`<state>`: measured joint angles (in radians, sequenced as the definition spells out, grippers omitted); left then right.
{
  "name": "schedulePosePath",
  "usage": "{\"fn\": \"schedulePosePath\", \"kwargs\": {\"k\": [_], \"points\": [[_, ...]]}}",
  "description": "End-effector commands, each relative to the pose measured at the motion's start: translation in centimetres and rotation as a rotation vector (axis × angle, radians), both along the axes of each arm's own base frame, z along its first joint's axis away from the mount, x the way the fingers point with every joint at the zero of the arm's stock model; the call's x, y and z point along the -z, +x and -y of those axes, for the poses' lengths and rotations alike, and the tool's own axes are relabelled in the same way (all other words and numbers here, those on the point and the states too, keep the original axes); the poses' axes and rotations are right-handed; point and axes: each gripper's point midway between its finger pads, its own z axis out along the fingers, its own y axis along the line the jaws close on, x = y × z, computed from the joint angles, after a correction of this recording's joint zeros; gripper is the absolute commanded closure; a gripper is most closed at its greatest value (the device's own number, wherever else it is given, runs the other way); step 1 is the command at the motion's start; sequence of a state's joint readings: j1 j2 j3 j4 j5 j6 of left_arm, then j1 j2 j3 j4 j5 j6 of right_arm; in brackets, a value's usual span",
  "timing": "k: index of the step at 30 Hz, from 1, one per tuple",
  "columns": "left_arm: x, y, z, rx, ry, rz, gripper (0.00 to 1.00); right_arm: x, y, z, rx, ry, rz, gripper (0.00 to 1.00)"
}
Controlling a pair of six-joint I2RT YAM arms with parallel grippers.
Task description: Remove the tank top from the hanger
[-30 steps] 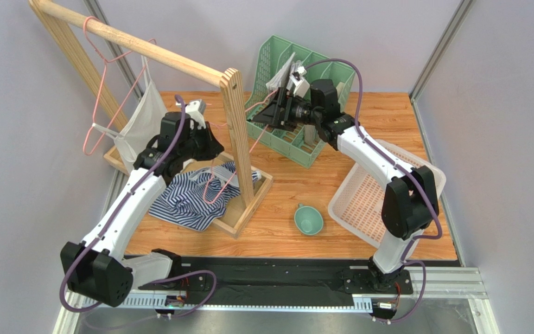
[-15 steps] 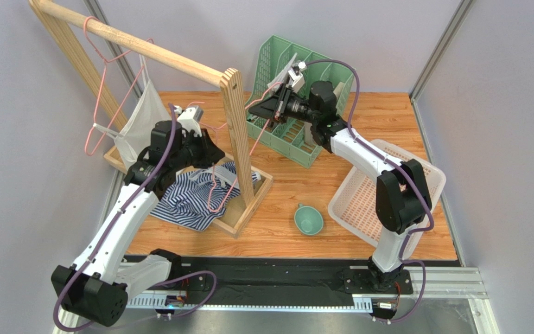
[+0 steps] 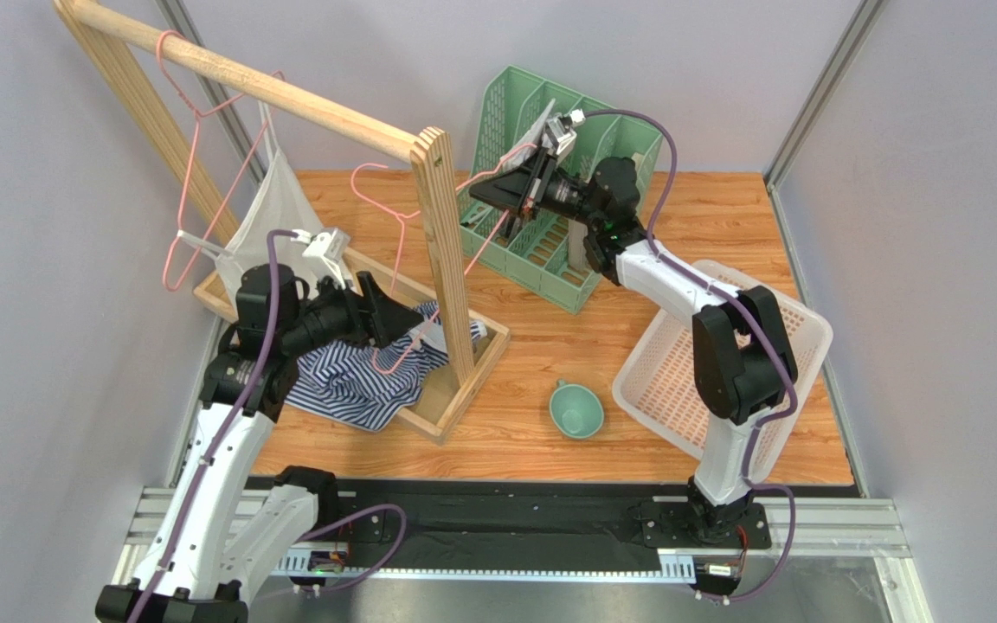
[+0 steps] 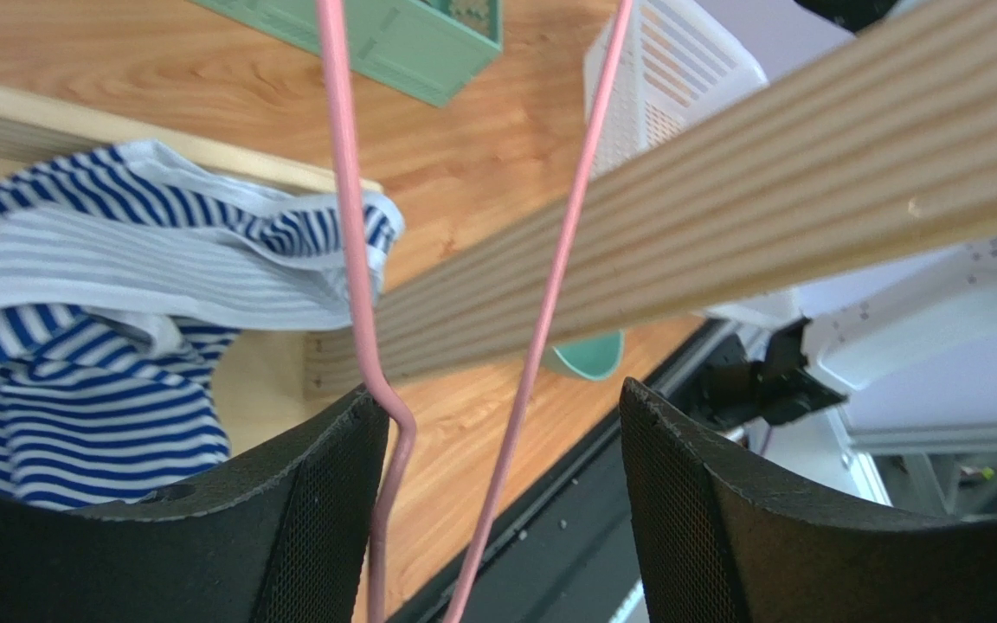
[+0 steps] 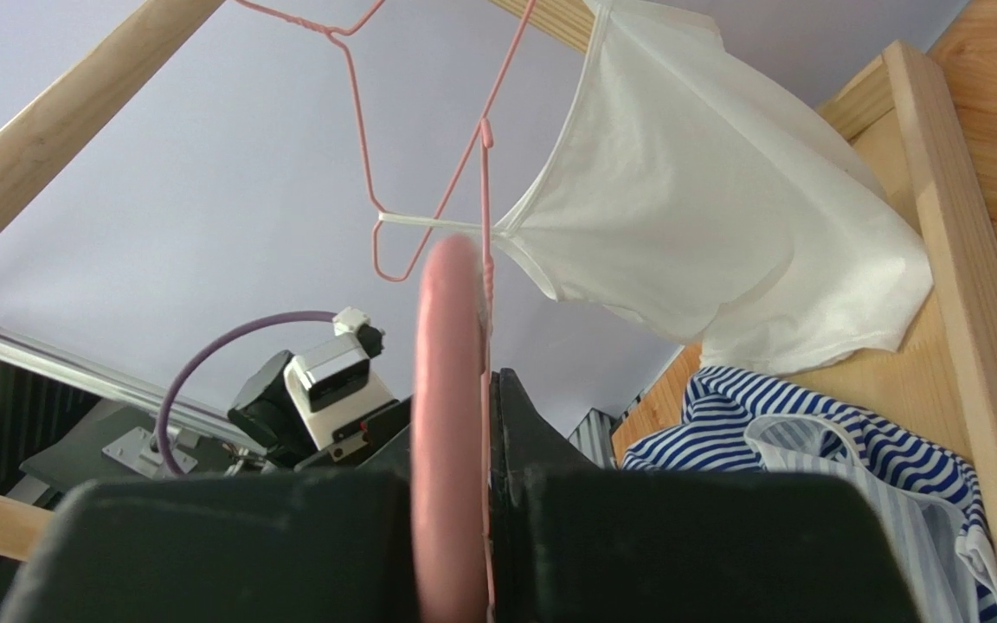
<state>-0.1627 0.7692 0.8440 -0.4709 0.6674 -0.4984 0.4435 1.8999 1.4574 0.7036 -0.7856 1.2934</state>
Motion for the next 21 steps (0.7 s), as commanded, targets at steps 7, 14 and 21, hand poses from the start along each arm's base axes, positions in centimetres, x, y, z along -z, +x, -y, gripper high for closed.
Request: {"fn": "schedulePosePath", "kwargs": {"k": [7, 14, 21], "points": [[-3.0, -2.3, 0.4, 0.042, -0.125, 0.048, 0.49, -2.9, -2.4, 0.0, -0.111, 0.012, 0.129, 1.0], [-3.4, -2.0, 0.0, 0.006, -0.13, 0.037, 0.83, -3.1, -3.3, -0.2, -0.133, -0.005, 0.15, 1.0], [-3.8, -2.2, -3.7, -0.214, 0.035, 0.06, 1.0, -1.5, -2.1, -0.6, -0.094, -0.082, 0.093, 0.5]]}}
